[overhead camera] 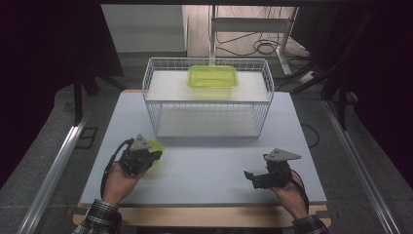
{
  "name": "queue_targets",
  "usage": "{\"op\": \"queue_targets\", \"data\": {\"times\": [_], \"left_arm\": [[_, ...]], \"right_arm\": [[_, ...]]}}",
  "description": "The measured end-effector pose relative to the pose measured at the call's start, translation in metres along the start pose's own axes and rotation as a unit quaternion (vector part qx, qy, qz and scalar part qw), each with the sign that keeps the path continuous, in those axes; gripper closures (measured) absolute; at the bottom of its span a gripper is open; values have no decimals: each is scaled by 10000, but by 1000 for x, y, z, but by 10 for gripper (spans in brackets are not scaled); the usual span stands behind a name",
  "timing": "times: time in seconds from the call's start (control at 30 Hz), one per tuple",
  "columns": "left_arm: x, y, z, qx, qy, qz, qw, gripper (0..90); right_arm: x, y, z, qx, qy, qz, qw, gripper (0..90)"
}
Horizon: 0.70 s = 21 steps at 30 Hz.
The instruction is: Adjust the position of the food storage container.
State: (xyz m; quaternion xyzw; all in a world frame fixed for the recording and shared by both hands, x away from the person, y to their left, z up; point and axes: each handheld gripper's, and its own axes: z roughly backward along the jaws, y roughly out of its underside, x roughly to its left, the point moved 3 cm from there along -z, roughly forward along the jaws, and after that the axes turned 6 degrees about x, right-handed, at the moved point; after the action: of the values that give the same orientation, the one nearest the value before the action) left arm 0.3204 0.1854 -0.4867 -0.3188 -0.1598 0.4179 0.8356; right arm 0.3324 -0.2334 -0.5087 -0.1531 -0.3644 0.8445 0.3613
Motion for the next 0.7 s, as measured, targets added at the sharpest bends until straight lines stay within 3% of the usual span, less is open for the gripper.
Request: {"op": "queue_targets", "data": {"times": [0.03, 0.07, 0.23, 0.37, 0.53, 0.7], "left_arm": [[0, 0, 0, 0, 0, 0, 10000, 899], [12, 2, 1, -35, -157, 134, 9998, 899], [31, 4, 4, -36, -360, 320, 9988, 899], [55, 7, 6, -27, -682, 517, 9963, 899], [73, 17, -5, 37, -783, 780, 9939, 898], [81, 25, -16, 126, -865, 878, 9923, 898]], "right_arm": [[-1, 1, -1, 13, -8, -20, 10000, 15], [-1, 1, -1, 14, -15, -22, 10000, 16], [-3, 3, -2, 53, 7, -21, 10000, 18], [-2, 3, -3, 69, 6, -16, 10000, 19], [-2, 4, -5, 130, 0, 7, 9999, 19], [-2, 5, -5, 156, 9, 6, 9999, 21]]}}
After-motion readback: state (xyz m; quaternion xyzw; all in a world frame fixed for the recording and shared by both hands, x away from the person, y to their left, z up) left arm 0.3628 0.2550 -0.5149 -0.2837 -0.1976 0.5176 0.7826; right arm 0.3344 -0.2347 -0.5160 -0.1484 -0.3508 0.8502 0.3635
